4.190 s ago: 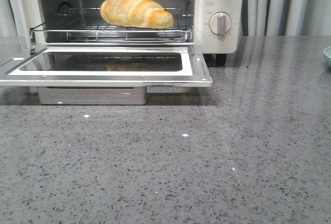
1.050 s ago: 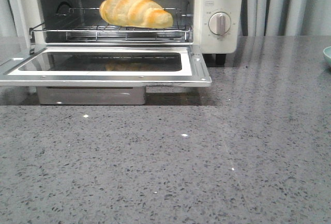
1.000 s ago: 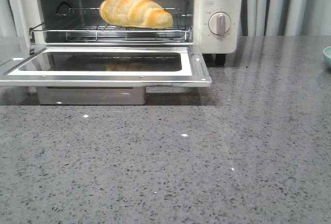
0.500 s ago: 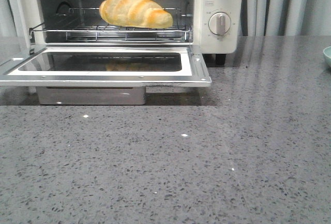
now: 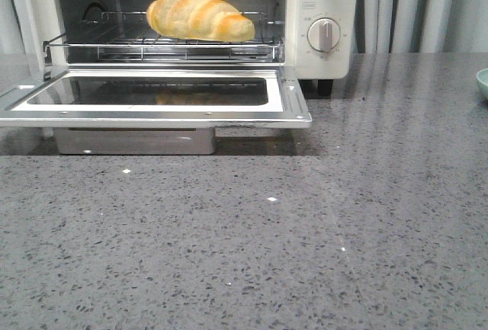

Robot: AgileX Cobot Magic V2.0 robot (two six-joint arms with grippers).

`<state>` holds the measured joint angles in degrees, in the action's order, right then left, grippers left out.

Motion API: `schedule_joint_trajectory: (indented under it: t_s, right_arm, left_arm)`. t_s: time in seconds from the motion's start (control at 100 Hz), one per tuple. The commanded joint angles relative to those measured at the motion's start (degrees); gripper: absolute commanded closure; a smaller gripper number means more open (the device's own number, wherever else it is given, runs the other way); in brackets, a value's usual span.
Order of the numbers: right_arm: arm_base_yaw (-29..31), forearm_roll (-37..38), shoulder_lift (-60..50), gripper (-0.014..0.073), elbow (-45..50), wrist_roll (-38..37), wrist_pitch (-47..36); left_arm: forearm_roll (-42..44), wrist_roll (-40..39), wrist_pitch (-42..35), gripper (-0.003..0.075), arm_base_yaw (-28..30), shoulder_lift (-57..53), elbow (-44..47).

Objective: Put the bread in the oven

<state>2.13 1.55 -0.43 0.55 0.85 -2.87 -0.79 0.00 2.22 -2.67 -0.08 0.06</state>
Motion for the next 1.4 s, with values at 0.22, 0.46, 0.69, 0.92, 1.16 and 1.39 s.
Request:
schedule_joint_trajectory:
  t_s: [0.22, 0.46, 0.69, 0.92, 1.16, 1.39]
  right_arm:
    - [0.30, -0.29, -1.17, 0.0632, 1.50, 0.46, -4.63]
    - [0.30, -0.29, -1.17, 0.0632, 1.50, 0.46, -4.63]
    - [0.30, -0.29, -1.17, 0.0632, 1.50, 0.46, -4.63]
    - [0.30, -0.29, -1.17, 0.0633, 1.50, 0.46, -4.63]
    - [0.30, -0.29, -1.17, 0.0632, 1.50, 0.46, -4.63]
    - [0.30, -0.29, -1.17, 0.0632, 1.50, 0.46, -4.63]
  left_arm:
    - [-0.20, 1.22, -3.55, 0.0741, 1.06, -1.71, 1.30]
    - [-0.20, 1.22, -4.18, 0.0741, 1.42, -1.71, 1.30]
    - [-0.20, 1.22, -4.23, 0.0741, 1.42, -1.71, 1.30]
    - [-0.20, 1.22, -4.23, 0.0741, 1.42, -1.61, 1.30]
    - [-0.20, 1.22, -4.23, 0.0741, 1.42, -1.61, 1.30]
    - [-0.20, 1.22, -4.23, 0.0741, 1.42, -1.61, 1.30]
